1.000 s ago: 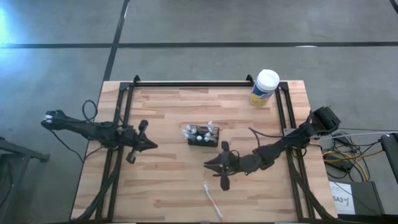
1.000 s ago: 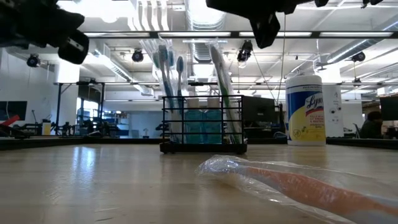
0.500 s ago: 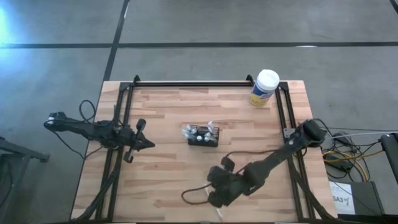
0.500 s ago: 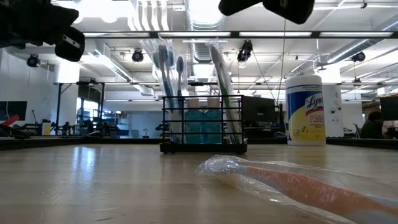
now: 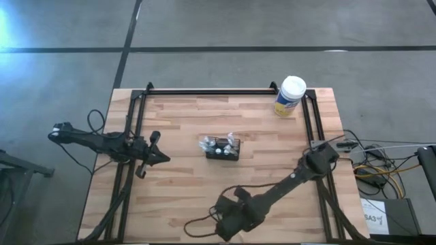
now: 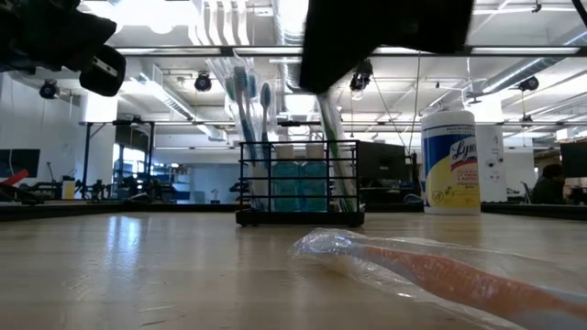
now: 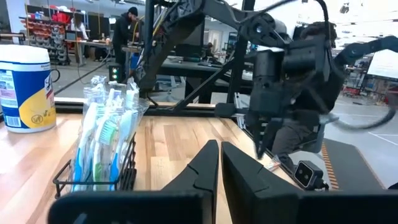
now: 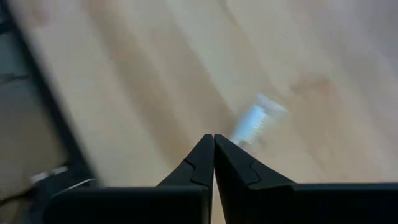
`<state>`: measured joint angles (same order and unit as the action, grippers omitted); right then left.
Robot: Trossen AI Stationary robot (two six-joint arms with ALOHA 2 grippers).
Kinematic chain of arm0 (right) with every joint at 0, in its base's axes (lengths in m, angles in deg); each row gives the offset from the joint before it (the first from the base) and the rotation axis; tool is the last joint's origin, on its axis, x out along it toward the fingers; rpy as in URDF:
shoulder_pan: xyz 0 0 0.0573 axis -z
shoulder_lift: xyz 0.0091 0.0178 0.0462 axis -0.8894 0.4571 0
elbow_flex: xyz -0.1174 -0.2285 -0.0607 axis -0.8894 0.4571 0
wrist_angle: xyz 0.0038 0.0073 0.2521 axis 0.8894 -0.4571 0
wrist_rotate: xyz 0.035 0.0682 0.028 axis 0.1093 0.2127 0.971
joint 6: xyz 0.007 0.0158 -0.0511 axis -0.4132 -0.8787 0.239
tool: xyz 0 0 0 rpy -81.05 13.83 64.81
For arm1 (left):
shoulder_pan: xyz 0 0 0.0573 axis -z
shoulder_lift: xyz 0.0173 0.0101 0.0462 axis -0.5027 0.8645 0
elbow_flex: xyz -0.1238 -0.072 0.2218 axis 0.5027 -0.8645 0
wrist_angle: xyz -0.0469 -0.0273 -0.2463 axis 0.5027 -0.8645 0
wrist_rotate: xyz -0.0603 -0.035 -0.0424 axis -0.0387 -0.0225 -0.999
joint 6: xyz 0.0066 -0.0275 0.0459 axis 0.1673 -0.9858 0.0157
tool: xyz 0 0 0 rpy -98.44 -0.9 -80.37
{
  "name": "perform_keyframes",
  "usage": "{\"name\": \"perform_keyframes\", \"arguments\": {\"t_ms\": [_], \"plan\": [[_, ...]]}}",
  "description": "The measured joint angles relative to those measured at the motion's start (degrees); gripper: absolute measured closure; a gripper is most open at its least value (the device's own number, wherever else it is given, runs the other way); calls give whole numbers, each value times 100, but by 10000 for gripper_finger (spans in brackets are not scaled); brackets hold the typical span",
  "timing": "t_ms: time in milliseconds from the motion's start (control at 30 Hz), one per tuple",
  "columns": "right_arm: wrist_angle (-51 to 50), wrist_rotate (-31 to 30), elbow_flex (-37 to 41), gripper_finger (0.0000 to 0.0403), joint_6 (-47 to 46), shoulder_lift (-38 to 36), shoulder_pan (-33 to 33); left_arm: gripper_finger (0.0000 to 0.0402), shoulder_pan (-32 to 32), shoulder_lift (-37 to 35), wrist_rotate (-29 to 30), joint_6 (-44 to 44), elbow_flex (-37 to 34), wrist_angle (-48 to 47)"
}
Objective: Pick & Place toothbrushing station
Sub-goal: Put the orange toothbrush into the black mesh organizer
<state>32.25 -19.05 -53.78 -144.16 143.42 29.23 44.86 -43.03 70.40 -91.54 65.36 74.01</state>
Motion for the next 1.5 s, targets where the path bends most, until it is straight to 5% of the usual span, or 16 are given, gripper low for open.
{"name": "perform_keyframes", "arguments": {"t_ms": [200,567,800,1033,1367,1500], "plan": [[-1156,196,-704,365,-511,668,45,376,-3,18,-5,22,-2,3],[-943,947,-772,227,-1067,775,236,376,-2,38,-9,11,-4,-67],[-754,1323,-670,198,-1130,996,256,376,0,37,-8,-111,-4,-169],[-767,1312,-529,222,-943,1038,291,376,0,39,-7,-133,-4,-177],[-681,1222,-340,376,-488,1023,296,376,0,39,-6,-155,-4,-179],[-884,746,-414,385,-374,984,262,376,0,39,-6,-162,-4,-213]]}}
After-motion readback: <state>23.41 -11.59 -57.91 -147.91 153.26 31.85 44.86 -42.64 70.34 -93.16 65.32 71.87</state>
